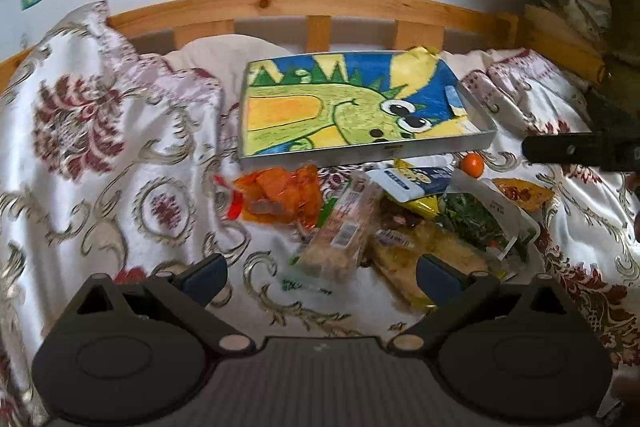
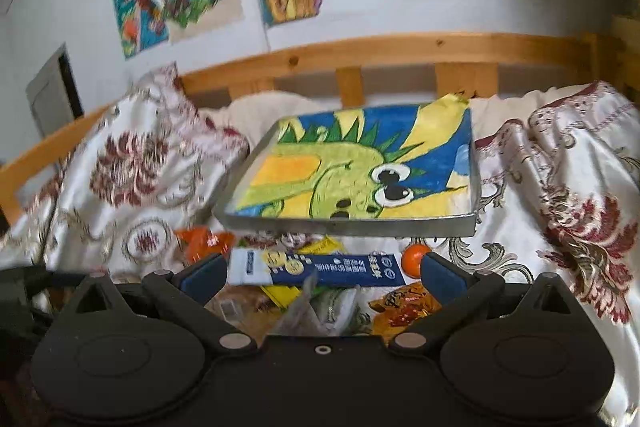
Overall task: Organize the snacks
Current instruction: 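Grasp the wrapped brown snack bar with the left tool while the right tool grasps the clear green packet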
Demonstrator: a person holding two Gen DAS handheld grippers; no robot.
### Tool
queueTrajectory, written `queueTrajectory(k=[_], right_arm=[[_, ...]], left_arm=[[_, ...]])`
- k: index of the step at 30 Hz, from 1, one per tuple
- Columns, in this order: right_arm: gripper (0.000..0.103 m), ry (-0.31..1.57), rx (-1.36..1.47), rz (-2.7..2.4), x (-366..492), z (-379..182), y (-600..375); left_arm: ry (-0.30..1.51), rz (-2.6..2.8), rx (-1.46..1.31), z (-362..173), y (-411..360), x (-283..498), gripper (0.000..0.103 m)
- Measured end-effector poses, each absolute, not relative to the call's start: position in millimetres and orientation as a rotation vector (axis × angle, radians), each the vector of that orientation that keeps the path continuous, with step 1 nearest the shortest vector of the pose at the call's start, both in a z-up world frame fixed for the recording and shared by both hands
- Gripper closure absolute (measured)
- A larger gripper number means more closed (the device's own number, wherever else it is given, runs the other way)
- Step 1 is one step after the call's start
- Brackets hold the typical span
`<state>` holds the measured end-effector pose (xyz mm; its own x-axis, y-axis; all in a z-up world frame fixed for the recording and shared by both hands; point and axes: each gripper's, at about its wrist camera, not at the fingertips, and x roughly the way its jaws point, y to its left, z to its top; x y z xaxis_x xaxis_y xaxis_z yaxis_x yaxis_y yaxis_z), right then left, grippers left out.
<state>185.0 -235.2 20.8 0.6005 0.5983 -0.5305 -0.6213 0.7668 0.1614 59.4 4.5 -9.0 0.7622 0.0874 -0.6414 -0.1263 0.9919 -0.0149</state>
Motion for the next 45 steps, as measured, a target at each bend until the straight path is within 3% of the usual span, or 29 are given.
queueTrajectory(k=[18, 29, 34, 36, 40, 45], right_arm=[[0.001, 0.669, -0.073, 0.853, 173.0, -14.8, -231.5], [0.019, 0.771, -0.039, 0.848, 178.3, -33.9, -218.7], [0.029, 0.790, -0.010, 0.798, 187.9, -44.9, -211.9], [0.033, 0.791, -0.009, 0.775, 190.7, -48.4, -210.4], [0.047, 0.791, -0.001, 0.739, 195.8, -52.9, -210.4], [0.051, 0.790, 0.011, 0.736, 197.1, -52.1, -214.1]], left_arm=[[0.810, 0.109, -0.054, -32.6, 9.8, 110.4, 0.001], [0.847, 0.010, -0.090, -38.5, 23.3, 134.6, 0.005], [0.867, -0.017, -0.122, -41.3, 26.8, 147.6, 0.014], [0.883, -0.027, -0.156, -44.5, 29.5, 151.3, 0.022], [0.900, -0.039, -0.198, -49.5, 31.6, 155.5, 0.031], [0.893, -0.039, -0.214, -48.4, 32.9, 157.7, 0.047]])
